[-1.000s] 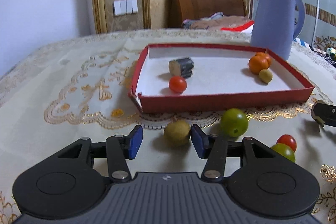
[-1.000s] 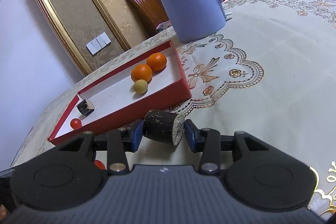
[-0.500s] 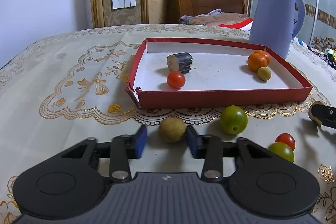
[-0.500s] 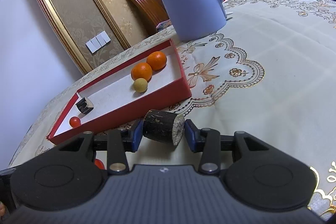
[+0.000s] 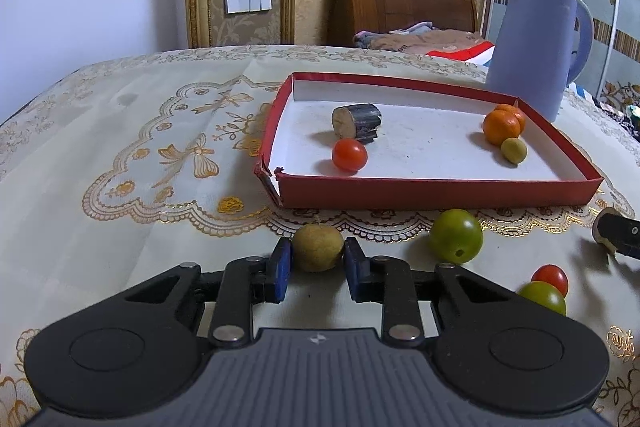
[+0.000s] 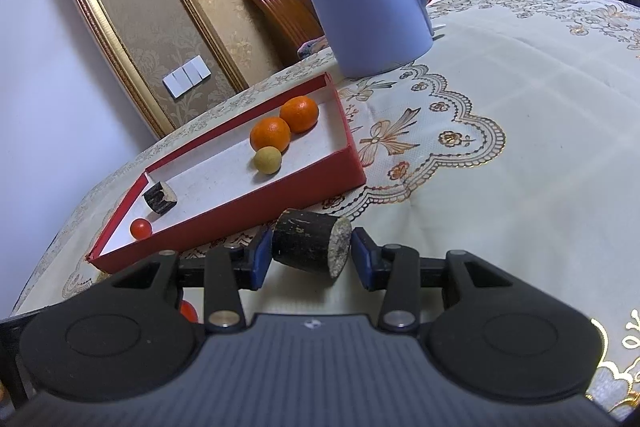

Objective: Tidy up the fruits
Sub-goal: 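Lift the potato with the left gripper while the right gripper lifts the eggplant piece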

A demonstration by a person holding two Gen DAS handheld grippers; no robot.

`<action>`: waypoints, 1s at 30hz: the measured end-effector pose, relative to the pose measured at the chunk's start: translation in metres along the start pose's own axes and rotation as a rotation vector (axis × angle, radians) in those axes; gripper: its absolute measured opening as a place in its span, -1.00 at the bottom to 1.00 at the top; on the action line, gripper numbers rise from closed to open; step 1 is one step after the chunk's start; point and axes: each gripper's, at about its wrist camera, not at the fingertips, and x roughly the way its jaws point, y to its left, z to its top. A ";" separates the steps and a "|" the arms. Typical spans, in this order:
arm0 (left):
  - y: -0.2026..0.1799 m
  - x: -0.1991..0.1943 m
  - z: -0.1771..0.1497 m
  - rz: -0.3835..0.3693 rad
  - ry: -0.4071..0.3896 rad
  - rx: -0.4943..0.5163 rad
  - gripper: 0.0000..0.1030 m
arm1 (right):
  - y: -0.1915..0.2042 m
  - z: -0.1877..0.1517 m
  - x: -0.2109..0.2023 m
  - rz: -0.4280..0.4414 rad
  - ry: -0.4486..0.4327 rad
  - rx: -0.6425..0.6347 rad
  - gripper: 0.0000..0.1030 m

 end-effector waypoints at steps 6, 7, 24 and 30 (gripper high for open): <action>0.001 -0.003 0.000 -0.004 -0.015 -0.004 -0.47 | 0.001 0.000 0.000 0.006 -0.002 -0.007 -0.22; 0.002 -0.003 0.000 -0.006 -0.019 -0.008 -0.47 | 0.000 0.000 0.000 0.008 -0.003 -0.007 -0.22; 0.003 -0.010 0.002 -0.009 -0.055 -0.022 -0.47 | 0.002 -0.001 -0.002 0.011 -0.011 -0.017 -0.22; 0.005 -0.015 0.004 -0.027 -0.090 -0.044 -0.47 | 0.002 -0.001 -0.002 0.010 -0.014 -0.025 -0.22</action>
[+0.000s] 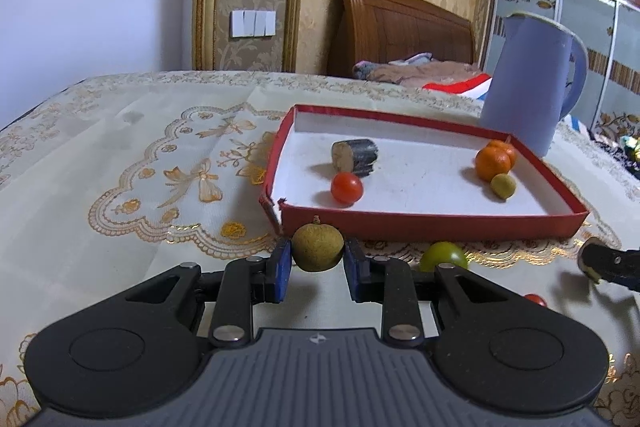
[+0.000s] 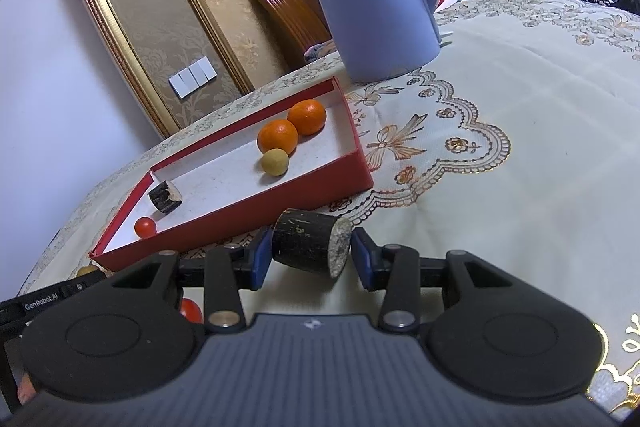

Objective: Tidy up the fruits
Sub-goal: 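Lift the potato with the left gripper while the right gripper lifts the eggplant piece, then carry the potato and eggplant piece over the red lid with both grippers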

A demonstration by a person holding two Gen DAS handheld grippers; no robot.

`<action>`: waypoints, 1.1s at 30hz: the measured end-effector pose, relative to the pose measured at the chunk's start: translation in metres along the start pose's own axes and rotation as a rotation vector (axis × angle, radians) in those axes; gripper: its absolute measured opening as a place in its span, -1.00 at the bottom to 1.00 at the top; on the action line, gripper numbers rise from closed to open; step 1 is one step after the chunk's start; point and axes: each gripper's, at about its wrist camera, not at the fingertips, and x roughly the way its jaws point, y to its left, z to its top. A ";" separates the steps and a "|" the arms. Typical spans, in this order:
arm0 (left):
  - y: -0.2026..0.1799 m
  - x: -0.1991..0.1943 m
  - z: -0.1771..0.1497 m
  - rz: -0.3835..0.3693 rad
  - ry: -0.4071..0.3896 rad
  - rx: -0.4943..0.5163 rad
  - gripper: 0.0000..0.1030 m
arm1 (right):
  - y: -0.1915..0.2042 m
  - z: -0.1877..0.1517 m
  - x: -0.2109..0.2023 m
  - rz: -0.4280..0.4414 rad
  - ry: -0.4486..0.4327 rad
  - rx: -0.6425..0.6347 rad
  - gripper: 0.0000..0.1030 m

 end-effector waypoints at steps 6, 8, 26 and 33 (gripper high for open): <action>-0.007 -0.002 -0.001 -0.006 -0.013 0.035 -0.47 | 0.000 -0.001 0.000 0.002 0.000 -0.001 -0.22; -0.008 -0.002 -0.002 -0.002 -0.012 0.040 -0.47 | 0.001 -0.001 0.000 0.003 0.000 -0.004 -0.22; -0.025 0.008 0.020 0.091 -0.017 0.055 -0.47 | 0.037 0.035 -0.005 -0.054 -0.089 -0.232 -0.22; -0.037 0.030 0.038 0.101 -0.013 0.055 -0.47 | 0.047 0.049 0.019 -0.089 -0.081 -0.297 -0.22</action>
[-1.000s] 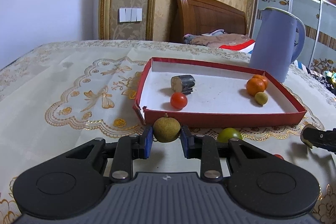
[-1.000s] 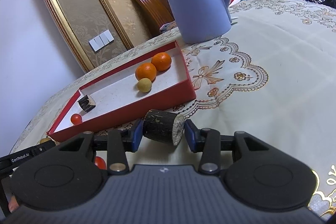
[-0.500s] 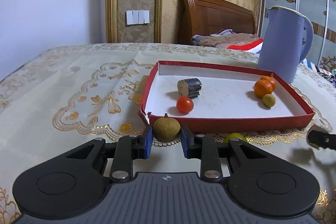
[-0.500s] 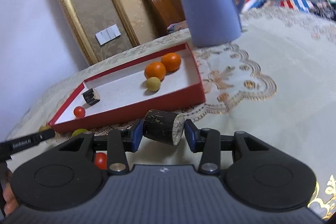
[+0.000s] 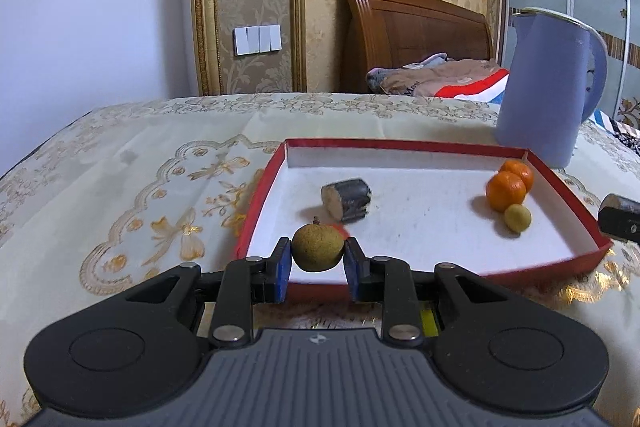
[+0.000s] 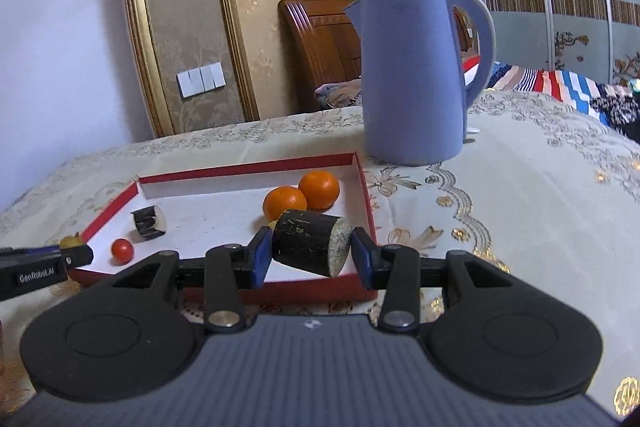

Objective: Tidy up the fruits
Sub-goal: 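Carry the potato and eggplant piece over the red lid with both grippers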

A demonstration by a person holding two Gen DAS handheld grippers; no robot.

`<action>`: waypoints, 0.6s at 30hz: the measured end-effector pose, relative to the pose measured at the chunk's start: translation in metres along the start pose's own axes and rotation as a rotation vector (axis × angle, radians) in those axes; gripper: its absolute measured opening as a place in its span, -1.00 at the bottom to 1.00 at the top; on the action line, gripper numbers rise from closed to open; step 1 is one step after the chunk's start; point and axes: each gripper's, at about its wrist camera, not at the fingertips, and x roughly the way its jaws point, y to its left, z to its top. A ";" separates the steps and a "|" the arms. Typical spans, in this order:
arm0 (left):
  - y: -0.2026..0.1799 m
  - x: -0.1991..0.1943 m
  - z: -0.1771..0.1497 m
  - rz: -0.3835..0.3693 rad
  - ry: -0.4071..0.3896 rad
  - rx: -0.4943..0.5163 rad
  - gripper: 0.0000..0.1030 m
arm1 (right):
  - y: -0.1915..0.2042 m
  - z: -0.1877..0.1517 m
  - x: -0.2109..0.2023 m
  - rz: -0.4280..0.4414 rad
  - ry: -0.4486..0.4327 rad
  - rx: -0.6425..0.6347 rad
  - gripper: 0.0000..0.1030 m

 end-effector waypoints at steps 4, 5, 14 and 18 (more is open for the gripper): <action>-0.006 0.012 0.009 0.009 -0.002 0.006 -0.47 | 0.004 0.004 0.015 -0.012 0.014 -0.030 -0.22; -0.008 0.015 0.011 0.013 -0.004 0.007 -0.47 | 0.004 0.005 0.018 -0.014 0.020 -0.034 -0.22; -0.015 0.037 0.013 0.022 0.029 0.023 -0.47 | 0.010 0.005 0.049 -0.032 0.093 -0.066 -0.22; -0.016 0.042 0.013 0.030 0.034 0.023 -0.47 | 0.016 0.005 0.064 -0.052 0.127 -0.098 -0.22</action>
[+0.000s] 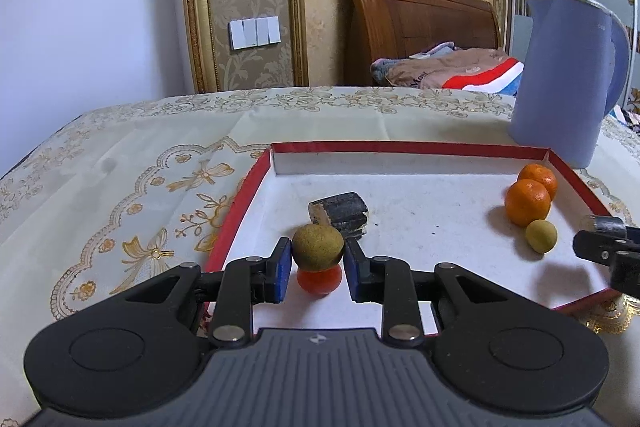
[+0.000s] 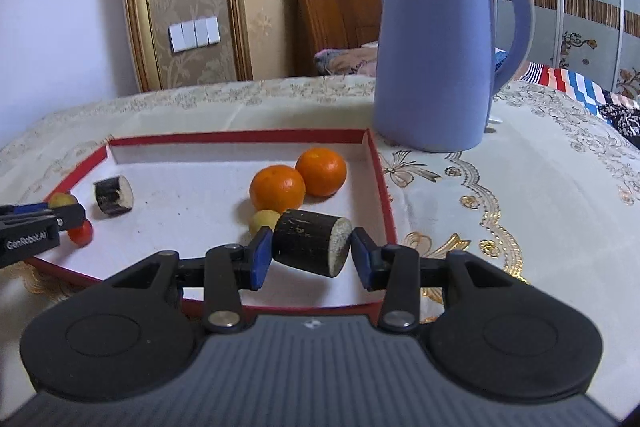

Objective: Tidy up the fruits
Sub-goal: 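Carry the potato and eggplant piece over the red lid with both grippers, then open both grippers to drop the potato and eggplant piece into the lid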

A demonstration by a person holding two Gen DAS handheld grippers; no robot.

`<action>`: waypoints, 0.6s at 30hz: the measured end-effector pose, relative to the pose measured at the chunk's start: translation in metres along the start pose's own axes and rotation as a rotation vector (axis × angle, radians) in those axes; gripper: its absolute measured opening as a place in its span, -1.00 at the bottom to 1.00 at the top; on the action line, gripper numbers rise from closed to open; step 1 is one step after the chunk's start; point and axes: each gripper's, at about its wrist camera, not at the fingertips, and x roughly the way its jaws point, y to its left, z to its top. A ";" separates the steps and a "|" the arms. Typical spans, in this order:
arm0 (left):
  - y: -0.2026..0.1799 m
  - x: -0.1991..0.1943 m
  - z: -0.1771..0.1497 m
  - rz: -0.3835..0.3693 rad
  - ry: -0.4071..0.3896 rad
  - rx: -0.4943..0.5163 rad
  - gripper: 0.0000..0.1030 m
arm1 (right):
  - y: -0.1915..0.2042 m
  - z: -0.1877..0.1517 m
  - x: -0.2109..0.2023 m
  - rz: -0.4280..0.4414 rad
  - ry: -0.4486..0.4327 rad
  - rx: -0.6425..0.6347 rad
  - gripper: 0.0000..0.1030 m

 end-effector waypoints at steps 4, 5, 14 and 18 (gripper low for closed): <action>-0.007 0.004 0.001 0.028 -0.013 0.027 -0.47 | 0.003 0.002 0.019 -0.023 0.042 -0.005 -0.22; -0.007 0.006 0.002 0.029 -0.016 0.024 -0.47 | 0.004 0.002 0.022 -0.034 0.047 -0.011 -0.22; -0.013 0.020 0.002 0.036 0.012 0.038 -0.44 | 0.004 0.002 0.025 -0.035 0.035 -0.008 -0.19; -0.008 0.023 0.003 0.020 0.034 0.006 -0.20 | 0.006 0.001 0.018 -0.049 -0.001 -0.017 0.32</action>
